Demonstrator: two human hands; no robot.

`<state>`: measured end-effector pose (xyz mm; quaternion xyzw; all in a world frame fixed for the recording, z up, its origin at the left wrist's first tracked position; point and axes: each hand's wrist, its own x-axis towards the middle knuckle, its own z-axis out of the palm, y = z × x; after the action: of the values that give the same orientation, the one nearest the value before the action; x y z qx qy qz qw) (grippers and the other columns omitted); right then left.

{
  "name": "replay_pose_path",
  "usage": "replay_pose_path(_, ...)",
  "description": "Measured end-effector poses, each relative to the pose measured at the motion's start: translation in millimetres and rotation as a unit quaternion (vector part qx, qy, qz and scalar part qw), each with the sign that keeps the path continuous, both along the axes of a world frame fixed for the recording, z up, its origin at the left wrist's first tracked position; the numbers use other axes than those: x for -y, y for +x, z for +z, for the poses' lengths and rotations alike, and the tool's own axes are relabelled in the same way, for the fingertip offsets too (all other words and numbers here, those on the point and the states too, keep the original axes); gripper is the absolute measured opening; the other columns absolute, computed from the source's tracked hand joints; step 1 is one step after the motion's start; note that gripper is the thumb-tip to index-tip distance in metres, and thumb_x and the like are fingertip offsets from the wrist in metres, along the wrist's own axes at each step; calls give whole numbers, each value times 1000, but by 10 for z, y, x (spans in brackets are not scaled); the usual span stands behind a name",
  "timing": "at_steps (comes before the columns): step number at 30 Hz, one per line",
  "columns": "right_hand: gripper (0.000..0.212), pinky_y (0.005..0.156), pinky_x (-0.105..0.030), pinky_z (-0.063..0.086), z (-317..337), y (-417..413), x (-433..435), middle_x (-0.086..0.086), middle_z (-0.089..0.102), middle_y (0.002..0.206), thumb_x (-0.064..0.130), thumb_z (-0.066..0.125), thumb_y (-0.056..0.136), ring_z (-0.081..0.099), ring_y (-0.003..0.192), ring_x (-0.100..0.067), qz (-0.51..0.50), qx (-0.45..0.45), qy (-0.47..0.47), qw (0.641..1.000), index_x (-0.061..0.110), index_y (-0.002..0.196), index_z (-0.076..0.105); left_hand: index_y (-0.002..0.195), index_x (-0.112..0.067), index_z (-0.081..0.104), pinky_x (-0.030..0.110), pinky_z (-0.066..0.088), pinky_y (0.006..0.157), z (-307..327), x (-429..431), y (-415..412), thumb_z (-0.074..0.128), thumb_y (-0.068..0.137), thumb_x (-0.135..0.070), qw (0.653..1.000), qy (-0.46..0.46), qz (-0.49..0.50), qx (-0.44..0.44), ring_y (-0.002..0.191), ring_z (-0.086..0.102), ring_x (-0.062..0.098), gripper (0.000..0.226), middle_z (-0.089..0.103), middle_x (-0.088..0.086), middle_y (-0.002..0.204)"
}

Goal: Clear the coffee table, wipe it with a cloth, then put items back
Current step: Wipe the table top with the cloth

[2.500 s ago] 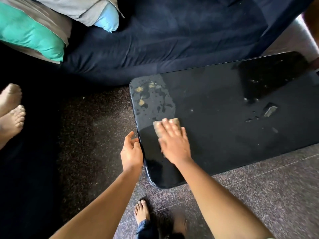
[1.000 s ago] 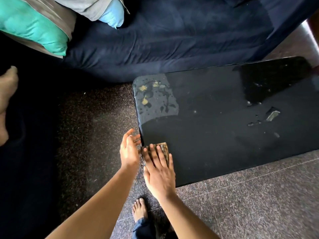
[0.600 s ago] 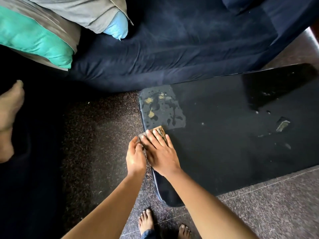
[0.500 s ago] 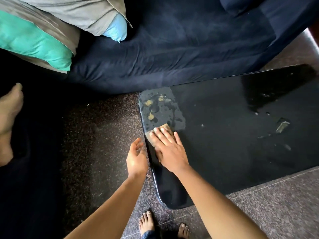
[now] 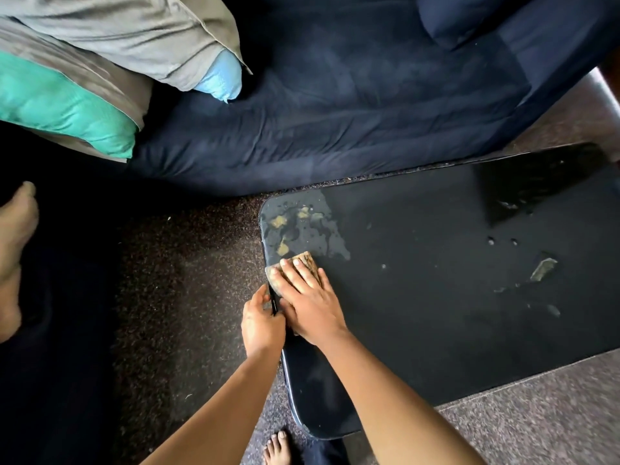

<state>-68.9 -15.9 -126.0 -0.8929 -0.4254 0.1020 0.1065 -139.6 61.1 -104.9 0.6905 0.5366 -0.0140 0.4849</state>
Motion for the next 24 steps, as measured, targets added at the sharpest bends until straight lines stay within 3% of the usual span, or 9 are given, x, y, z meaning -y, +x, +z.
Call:
replay_pose_path(2, 55, 111, -49, 28, -10, 189, 181, 11, 31, 153, 35, 34, 90, 25, 142, -14, -7, 28, -18, 999, 34, 145, 29, 137, -21, 48, 34, 43, 102, 6, 10, 38, 67, 82, -7, 1000, 0, -12, -5, 116, 57, 20, 60, 57, 1, 128)
replay_pose_path(6, 58, 113, -54, 23, -16, 533, 419, 8, 19, 157, 34, 41, 94, 12, 146, -19, -204, -4, -54, 978, 32, 149, 22, 142, -20, 42, 38, 41, 104, 49, 18, 85, 66, 87, -8, 1000, 1, -15, -13, 120, 53, 25, 61, 48, 3, 129)
replay_pose_path(10, 61, 113, -53, 19, -26, 488, 243, 4, 15, 159, 35, 42, 95, 9, 146, -21, -234, -10, -55, 971, 30, 150, 17, 146, -23, 36, 33, 39, 101, 3, 67, 26, 61, 91, -14, 996, 42, -73, -8, 121, 47, 23, 61, 44, 2, 130)
replay_pose_path(12, 61, 112, -53, 21, -21, 422, 96, 5, 20, 157, 35, 45, 93, 14, 145, -21, -189, -4, -36, 981, 30, 149, 23, 149, -22, 30, 34, 39, 101, -23, 118, -14, 57, 94, -18, 993, 66, -93, -5, 124, 43, 23, 61, 41, 0, 135)
replay_pose_path(15, 59, 113, -50, 19, -23, 335, -75, 8, 22, 157, 35, 44, 92, 15, 145, -18, -37, -17, -7, 999, 33, 147, 24, 151, -20, 24, 34, 35, 102, -14, 209, -52, 49, 98, -22, 989, 101, -106, -27, 131, 32, 22, 59, 31, -2, 147)
replay_pose_path(18, 57, 113, -50, 21, -14, 433, -27, 11, 24, 156, 37, 37, 91, 16, 145, -14, 49, 10, -2, 999, 35, 147, 26, 150, -16, 24, 34, 34, 103, 21, 283, -46, 46, 99, -22, 979, 153, -125, -46, 129, 31, 23, 57, 29, 1, 151)
replay_pose_path(20, 59, 114, -51, 22, -22, 568, 72, 12, 21, 156, 36, 40, 91, 15, 145, -14, -8, 18, -19, 1000, 34, 147, 24, 151, -16, 22, 35, 34, 105, 34, 294, -29, 45, 99, -23, 970, 182, -145, -65, 132, 30, 24, 57, 28, 2, 152)
replay_pose_path(24, 60, 116, -51, 11, -39, 720, 93, 6, 6, 160, 39, 35, 97, 1, 147, -19, -219, -13, -68, 973, 33, 151, 9, 152, -18, 12, 34, 27, 111, 40, 252, -27, 42, 100, -25, 960, 195, -181, -83, 140, 20, 19, 61, 18, -1, 157)
